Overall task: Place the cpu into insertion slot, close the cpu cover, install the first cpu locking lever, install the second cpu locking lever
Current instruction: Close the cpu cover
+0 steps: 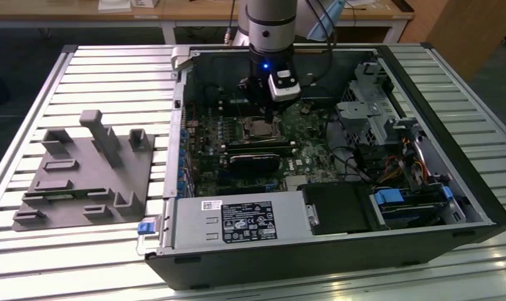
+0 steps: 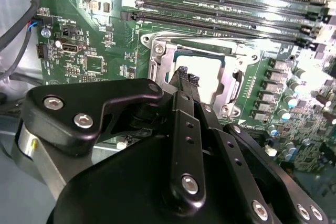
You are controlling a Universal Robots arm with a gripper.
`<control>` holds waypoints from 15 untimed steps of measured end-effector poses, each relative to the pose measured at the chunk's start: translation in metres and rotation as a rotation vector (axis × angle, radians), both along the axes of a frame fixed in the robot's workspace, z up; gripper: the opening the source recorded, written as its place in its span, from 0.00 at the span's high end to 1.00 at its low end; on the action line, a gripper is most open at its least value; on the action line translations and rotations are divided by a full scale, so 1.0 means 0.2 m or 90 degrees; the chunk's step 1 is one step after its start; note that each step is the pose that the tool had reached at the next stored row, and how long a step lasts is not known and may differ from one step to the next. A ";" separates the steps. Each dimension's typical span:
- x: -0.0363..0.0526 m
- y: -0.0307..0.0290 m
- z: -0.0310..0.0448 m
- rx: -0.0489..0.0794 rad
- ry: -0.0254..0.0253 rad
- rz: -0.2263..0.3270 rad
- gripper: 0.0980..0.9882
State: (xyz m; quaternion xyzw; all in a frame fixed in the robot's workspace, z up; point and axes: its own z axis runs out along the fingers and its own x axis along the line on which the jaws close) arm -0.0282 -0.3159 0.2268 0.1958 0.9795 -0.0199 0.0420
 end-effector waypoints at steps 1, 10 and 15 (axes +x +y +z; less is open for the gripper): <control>0.000 0.000 0.000 -0.001 0.0000 0.005 0.99; 0.000 0.000 -0.002 -0.012 0.0004 0.053 0.99; -0.012 0.000 -0.005 -0.012 0.0003 0.056 0.99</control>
